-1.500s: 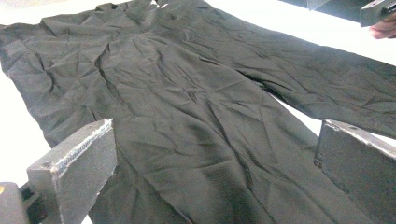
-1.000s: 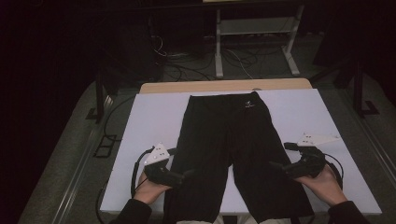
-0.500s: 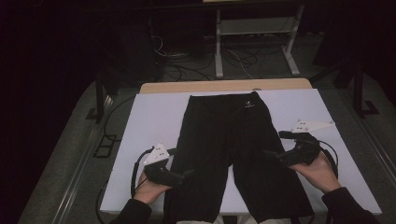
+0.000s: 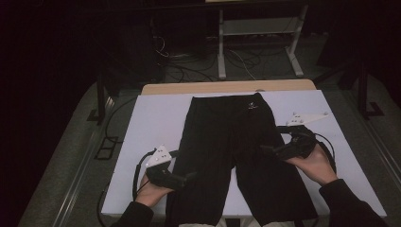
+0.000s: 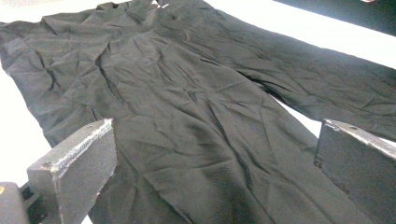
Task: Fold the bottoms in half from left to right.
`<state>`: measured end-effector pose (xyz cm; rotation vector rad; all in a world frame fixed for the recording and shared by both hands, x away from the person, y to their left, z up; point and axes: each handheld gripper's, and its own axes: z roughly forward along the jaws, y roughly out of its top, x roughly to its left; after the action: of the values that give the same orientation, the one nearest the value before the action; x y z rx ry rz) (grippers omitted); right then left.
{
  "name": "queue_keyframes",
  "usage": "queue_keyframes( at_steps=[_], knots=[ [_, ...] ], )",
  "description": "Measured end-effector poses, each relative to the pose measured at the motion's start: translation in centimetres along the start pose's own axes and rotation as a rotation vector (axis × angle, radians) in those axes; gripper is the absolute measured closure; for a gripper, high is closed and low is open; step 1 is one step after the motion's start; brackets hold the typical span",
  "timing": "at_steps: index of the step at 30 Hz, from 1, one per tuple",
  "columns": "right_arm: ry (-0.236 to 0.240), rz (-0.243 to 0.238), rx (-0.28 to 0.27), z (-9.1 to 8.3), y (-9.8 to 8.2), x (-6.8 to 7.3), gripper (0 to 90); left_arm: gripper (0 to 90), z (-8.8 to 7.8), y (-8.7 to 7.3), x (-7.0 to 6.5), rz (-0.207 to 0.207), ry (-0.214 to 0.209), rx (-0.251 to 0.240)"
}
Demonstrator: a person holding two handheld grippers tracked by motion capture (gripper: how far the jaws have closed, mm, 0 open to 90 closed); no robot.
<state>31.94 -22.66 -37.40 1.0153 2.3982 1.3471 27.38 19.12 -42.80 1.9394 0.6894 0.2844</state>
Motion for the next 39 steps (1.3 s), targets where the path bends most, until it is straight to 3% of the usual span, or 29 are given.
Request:
queue_keyframes(
  at_steps=[11,23,39],
  knots=[
    [0.016,-0.021,0.002,1.4,1.6,0.5,0.0,0.0,0.0,0.0,0.0,0.001,-0.002,-0.001],
    [0.042,-0.029,0.014,4.1,3.5,1.0,0.0,0.0,0.0,0.0,-0.1,-0.002,-0.006,-0.001],
    [0.036,-0.049,0.013,6.5,6.2,1.3,0.0,0.0,-0.2,-0.1,-0.1,-0.006,-0.004,-0.006]
  ],
)
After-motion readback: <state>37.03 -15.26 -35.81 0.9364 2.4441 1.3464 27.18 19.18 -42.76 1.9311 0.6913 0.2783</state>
